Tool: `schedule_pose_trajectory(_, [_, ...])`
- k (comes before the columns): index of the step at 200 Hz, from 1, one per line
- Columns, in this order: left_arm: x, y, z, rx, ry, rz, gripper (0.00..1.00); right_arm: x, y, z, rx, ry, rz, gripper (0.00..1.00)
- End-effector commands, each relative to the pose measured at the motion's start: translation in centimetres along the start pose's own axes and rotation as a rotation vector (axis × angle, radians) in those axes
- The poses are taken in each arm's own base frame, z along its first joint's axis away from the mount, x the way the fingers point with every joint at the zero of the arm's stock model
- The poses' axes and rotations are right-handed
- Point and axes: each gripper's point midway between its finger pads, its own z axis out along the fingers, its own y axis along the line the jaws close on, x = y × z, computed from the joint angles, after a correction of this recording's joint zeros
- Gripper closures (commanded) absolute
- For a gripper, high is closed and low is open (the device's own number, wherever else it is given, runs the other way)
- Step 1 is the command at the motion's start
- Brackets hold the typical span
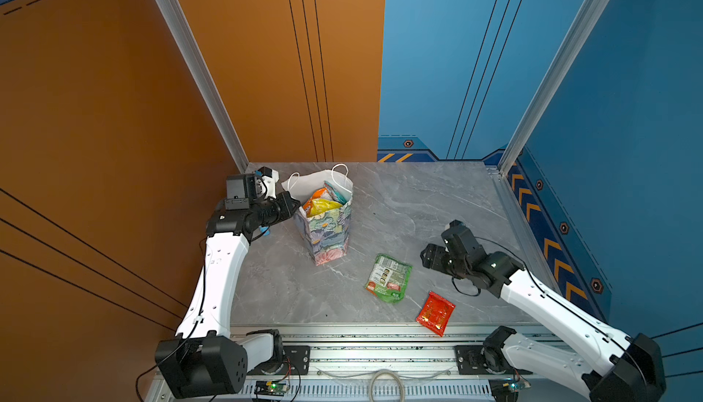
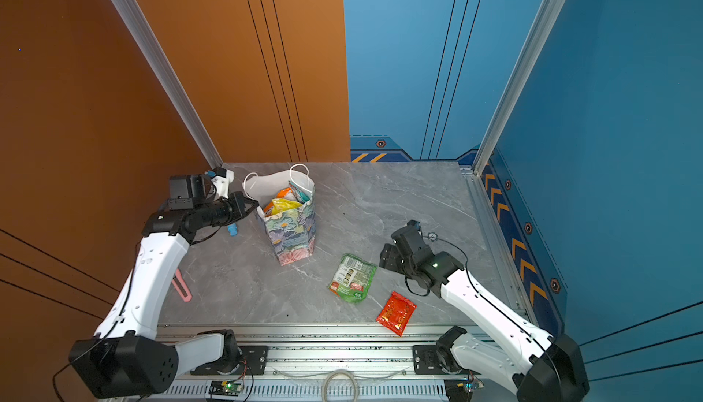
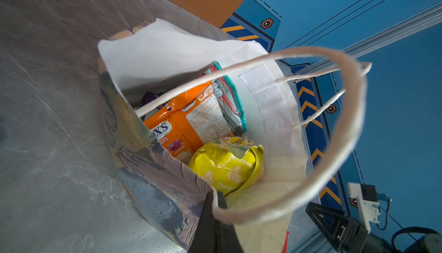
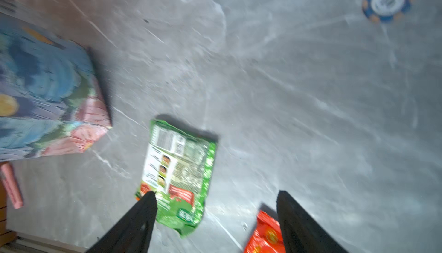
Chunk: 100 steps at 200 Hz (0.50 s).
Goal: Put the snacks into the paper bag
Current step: 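Withdraw the right gripper from the paper bag toward the red pack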
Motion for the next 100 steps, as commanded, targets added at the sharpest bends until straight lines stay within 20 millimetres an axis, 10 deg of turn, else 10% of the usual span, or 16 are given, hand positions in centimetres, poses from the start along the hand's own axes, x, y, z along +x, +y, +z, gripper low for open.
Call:
schedule_pose_trajectory(1, [-0.1, -0.7, -0.2, 0.042, -0.008, 0.012, 1.00, 3.3, -3.7, 0.3, 0.135, 0.038, 0.162, 0.16])
schedule_pose_trajectory(100, [0.2, -0.7, -0.3, 0.044, -0.008, 0.010, 1.00, 11.4, -4.5, 2.3, 0.199, 0.137, 0.224, 0.04])
